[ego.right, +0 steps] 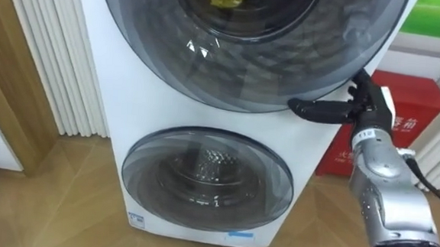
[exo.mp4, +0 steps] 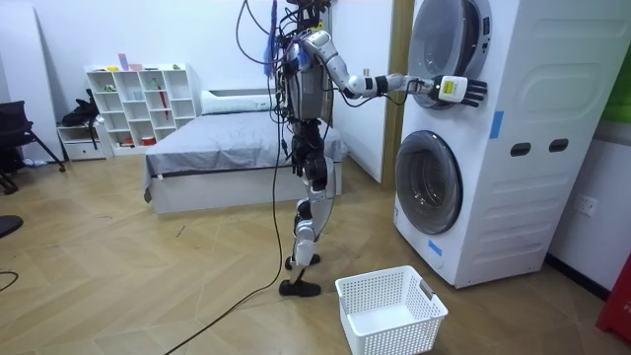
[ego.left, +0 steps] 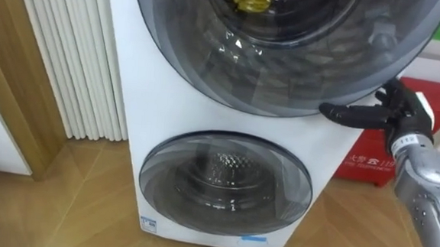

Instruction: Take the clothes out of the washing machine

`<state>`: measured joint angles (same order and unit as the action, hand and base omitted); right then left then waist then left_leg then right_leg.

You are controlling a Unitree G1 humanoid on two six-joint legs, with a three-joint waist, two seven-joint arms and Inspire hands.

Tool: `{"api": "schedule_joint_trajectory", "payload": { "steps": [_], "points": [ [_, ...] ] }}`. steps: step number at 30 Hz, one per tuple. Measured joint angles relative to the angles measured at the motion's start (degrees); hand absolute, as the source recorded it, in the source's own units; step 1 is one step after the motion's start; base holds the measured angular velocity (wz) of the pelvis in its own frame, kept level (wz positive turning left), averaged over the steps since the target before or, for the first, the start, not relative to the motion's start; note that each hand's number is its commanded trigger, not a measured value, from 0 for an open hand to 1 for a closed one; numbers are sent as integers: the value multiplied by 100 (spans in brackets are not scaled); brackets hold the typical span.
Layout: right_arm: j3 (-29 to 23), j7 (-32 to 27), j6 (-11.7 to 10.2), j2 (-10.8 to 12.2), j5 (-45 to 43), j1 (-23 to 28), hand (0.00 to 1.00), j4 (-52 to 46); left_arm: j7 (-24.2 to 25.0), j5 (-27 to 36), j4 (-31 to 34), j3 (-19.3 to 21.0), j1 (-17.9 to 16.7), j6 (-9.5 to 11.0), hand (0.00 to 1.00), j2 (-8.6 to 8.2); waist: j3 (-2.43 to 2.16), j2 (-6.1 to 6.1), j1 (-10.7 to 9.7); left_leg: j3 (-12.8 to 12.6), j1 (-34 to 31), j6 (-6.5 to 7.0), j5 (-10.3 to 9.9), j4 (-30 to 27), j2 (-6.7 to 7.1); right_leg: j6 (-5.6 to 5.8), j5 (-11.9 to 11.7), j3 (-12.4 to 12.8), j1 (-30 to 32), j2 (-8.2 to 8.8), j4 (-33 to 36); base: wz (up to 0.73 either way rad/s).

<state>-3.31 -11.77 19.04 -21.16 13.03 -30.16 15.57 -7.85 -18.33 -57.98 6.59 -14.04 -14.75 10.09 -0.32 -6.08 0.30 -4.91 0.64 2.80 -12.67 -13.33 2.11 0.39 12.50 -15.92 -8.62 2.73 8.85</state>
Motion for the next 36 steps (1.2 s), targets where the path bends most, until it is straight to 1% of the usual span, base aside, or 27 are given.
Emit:
{"api": "schedule_joint_trajectory", "payload": {
  "steps": [2,3,4,6,7,8,9,10,11,12,13,14,15,16,17,18,19,21,23,24,27,29,31,32,34,36],
  "points": [
    [-1,-11,38,-13,-204,0,0,-501,0,6,16,5,24,3,0,5,0,0,-13,-3,6,-1,0,1,-6,0,0,-1,4,-6,0,-8],
    [-16,-38,41,-27,-225,0,0,-587,0,6,16,0,31,5,0,5,0,0,-12,-1,13,-1,1,2,-20,0,0,-1,2,-8,3,-6],
    [-14,-38,47,-110,-258,15,0,-701,-1,9,21,-10,57,36,0,3,0,0,-12,24,34,-5,3,9,-40,0,0,2,14,-11,42,-7],
    [-6,6,47,-122,-438,25,0,-906,-1,10,50,-13,42,103,0,10,1,8,2,61,114,-34,26,84,-60,2,1,0,88,-29,223,-23],
    [-7,14,47,-130,-517,25,0,-1082,-1,14,52,-13,42,118,0,13,0,8,9,97,165,-45,32,123,-92,2,1,4,127,-44,329,-36],
    [-2,34,46,-127,-621,25,0,-1237,-2,18,52,-21,45,129,0,13,2,15,12,227,247,-69,47,200,-148,2,1,0,195,-64,516,-27],
    [-2,40,45,-127,-667,25,0,-1326,-7,21,53,-43,51,133,0,15,6,23,10,339,288,-83,56,231,-166,1,2,2,244,-73,665,-24],
    [-2,37,38,-127,-705,25,0,-1477,-23,21,66,-126,75,143,0,31,24,53,3,672,377,-108,84,270,-258,24,62,51,473,-99,1043,-33],
    [-1,44,27,-124,-710,52,0,-1715,-35,14,89,-109,99,204,0,72,8,23,15,1092,380,-117,87,262,-298,-94,144,519,675,-206,736,-49],
    [2,56,25,-124,-710,49,0,-1939,-41,-2,85,-94,104,240,0,105,-14,-30,72,1216,343,-139,74,249,-295,-161,34,671,775,-224,309,-43],
    [36,45,-36,-132,-715,90,0,-2429,-60,-75,11,-62,88,249,0,83,-39,-15,25,1289,294,-328,14,264,-394,-282,-412,470,757,-273,190,0],
    [103,0,-135,-172,-715,88,0,-2743,-61,-91,21,-102,91,217,0,63,-33,-3,-130,956,309,-418,46,325,-451,-302,-438,239,686,-276,185,28],
    [120,-13,-203,-188,-719,90,0,-2851,-61,-88,37,-136,94,214,0,55,-29,10,-174,758,332,-424,50,332,-478,-302,-438,215,630,-278,173,44],
    [152,-17,-251,-188,-761,92,0,-3033,-61,-84,81,-204,104,216,0,48,-18,30,-193,401,398,-435,72,374,-510,-300,-437,214,537,-296,164,38],
    [198,-9,-308,-188,-791,92,0,-3168,-66,-73,122,-261,117,215,0,49,-12,47,-189,248,438,-428,81,386,-537,-299,-436,200,483,-315,164,33],
    [231,-48,-299,-186,-845,99,0,-3208,-81,-44,126,-294,123,211,0,51,-11,49,-171,215,469,-416,92,390,-538,-295,-434,203,465,-321,165,22],
    [147,-65,-299,-179,-867,139,0,-3206,-99,-24,114,-350,117,204,0,50,-7,52,-139,202,497,-414,93,407,-533,-285,-428,202,449,-323,165,5],
    [125,-17,-309,-179,-881,160,0,-3216,-100,7,106,-357,97,180,0,43,3,49,-139,199,499,-414,92,413,-515,-285,-428,198,462,-310,165,-5],
    [132,22,-330,-179,-897,174,0,-3232,-100,20,51,-350,62,175,0,50,4,49,-149,195,493,-412,93,418,-457,-274,-421,181,460,-293,160,-3],
    [132,22,-345,-179,-905,192,0,-3232,-100,20,41,-350,61,176,0,54,5,48,-149,194,490,-412,93,418,-451,-272,-420,182,461,-291,159,0],
    [92,125,-465,-179,-867,280,0,-3231,-100,58,-70,-353,92,236,0,57,9,43,-152,173,487,-411,92,417,-445,-256,-411,187,458,-287,154,1],
    [80,259,-595,-179,-856,412,0,-3232,-100,77,-177,-352,154,266,0,55,18,27,-154,170,484,-403,97,416,-448,-256,-409,186,456,-292,152,0],
    [65,317,-692,-179,-847,557,0,-3244,-101,77,-178,-353,173,273,0,55,15,18,-158,149,473,-401,98,412,-450,-256,-407,193,454,-294,136,2],
    [26,369,-751,-178,-807,697,0,-3291,-116,78,-178,-353,181,285,0,55,9,10,-152,88,453,-398,98,406,-450,-258,-406,197,442,-293,96,0],
    [5,467,-795,-175,-750,839,0,-3341,-154,78,-180,-354,180,297,0,54,12,3,-158,32,437,-368,88,391,-446,-292,-385,222,444,-290,82,0],
    [-37,590,-797,-158,-669,958,0,-3416,-175,76,-180,-353,207,308,0,54,8,-4,-160,28,397,-345,72,366,-437,-334,-340,239,447,-275,69,0]
  ]
}}
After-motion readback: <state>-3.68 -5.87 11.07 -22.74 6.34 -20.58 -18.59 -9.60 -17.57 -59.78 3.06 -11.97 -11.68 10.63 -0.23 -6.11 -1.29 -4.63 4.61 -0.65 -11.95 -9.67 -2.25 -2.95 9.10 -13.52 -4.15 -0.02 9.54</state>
